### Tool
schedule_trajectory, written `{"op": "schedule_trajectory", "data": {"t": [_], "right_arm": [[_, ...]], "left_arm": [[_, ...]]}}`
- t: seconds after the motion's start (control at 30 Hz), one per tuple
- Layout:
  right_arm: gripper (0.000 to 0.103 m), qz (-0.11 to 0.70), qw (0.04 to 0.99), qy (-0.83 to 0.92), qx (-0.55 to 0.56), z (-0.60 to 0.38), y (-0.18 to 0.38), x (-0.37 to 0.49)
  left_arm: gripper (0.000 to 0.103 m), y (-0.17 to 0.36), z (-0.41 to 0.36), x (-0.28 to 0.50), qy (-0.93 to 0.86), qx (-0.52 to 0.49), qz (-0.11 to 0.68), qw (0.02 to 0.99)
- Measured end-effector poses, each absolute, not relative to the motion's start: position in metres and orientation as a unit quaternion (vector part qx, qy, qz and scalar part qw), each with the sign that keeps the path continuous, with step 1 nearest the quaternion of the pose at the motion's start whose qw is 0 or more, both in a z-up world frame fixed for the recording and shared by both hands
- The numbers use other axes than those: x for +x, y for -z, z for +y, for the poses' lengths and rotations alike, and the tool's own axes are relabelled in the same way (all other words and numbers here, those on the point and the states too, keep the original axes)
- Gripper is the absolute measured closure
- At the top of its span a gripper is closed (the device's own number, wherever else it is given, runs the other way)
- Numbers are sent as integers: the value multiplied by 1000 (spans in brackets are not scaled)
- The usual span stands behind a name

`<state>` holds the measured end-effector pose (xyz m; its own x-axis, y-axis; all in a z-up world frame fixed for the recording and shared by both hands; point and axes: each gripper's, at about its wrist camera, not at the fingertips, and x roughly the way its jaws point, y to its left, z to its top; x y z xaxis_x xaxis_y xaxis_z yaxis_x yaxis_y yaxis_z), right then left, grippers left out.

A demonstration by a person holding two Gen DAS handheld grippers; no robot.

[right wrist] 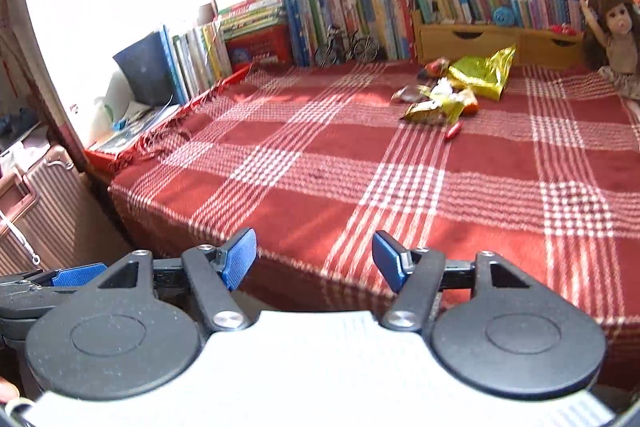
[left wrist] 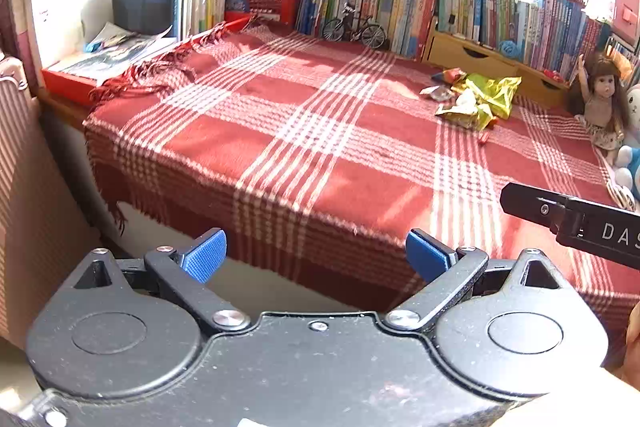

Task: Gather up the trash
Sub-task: 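Move both open tools back over the blanket toward the gold foil bag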

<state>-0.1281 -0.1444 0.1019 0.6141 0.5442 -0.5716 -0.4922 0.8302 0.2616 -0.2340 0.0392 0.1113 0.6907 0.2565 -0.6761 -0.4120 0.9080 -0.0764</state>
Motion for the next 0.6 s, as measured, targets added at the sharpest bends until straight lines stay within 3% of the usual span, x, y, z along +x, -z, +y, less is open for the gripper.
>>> {"op": "schedule_trajectory", "data": {"t": [0.3, 0.6], "right_arm": [[23, 285, 930, -223, 63, -170, -134, -28], [22, 293, 936, -189, 34, -183, -118, 90]], "left_arm": [[6, -137, 31, -119, -145, -111, 315, 932], [5, -109, 13, 24, -131, -122, 338, 924]]}}
